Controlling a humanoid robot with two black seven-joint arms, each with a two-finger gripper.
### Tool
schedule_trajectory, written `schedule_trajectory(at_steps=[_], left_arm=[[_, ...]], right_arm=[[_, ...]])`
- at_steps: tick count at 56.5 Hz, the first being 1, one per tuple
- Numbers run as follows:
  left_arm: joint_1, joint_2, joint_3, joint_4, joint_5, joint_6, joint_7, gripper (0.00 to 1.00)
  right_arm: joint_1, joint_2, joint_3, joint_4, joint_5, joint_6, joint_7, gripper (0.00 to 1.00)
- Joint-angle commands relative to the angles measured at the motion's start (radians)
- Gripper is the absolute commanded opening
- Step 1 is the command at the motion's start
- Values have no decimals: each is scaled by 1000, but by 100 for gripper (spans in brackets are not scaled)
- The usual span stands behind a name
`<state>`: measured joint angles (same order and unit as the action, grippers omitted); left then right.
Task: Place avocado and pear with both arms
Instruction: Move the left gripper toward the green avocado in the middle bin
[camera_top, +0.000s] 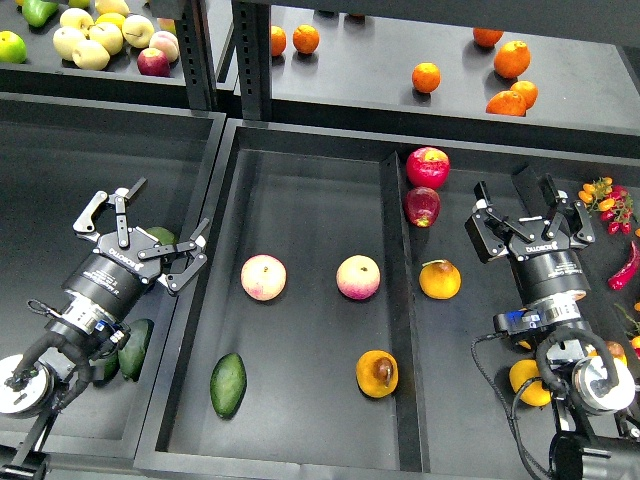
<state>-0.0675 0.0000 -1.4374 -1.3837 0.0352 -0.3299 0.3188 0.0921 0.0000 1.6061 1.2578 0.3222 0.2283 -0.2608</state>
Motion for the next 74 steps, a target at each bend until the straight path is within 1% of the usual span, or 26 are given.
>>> schedule_trajectory(at_steps=[1, 6, 45, 52, 61, 68, 74], left_arm=[[0, 0, -3, 0, 0, 0, 11, 100], [0, 0, 2, 0, 0, -1, 22, 100], [14, 0, -5, 5, 0, -6, 23, 100], [38, 0, 2, 0, 0, -34, 23, 100], [40, 0, 9, 0, -1, -40, 23, 100], [28, 0, 11, 5, 8, -46, 43, 100], [-1, 0, 31, 14, 44, -66, 77, 100]], right_arm=[[0, 0, 0, 0, 0, -1, 0, 100], [0, 0, -5, -1, 0, 0, 0, 100], [0, 0, -14, -14, 0, -1, 0, 100], [0, 0, -14, -14, 0, -1, 0, 100], [-2, 0, -31, -15, 0, -3, 0, 100], [-2, 0, -32, -15, 0, -3, 0, 100], [-8, 0, -34, -14, 0, -7, -1, 100]])
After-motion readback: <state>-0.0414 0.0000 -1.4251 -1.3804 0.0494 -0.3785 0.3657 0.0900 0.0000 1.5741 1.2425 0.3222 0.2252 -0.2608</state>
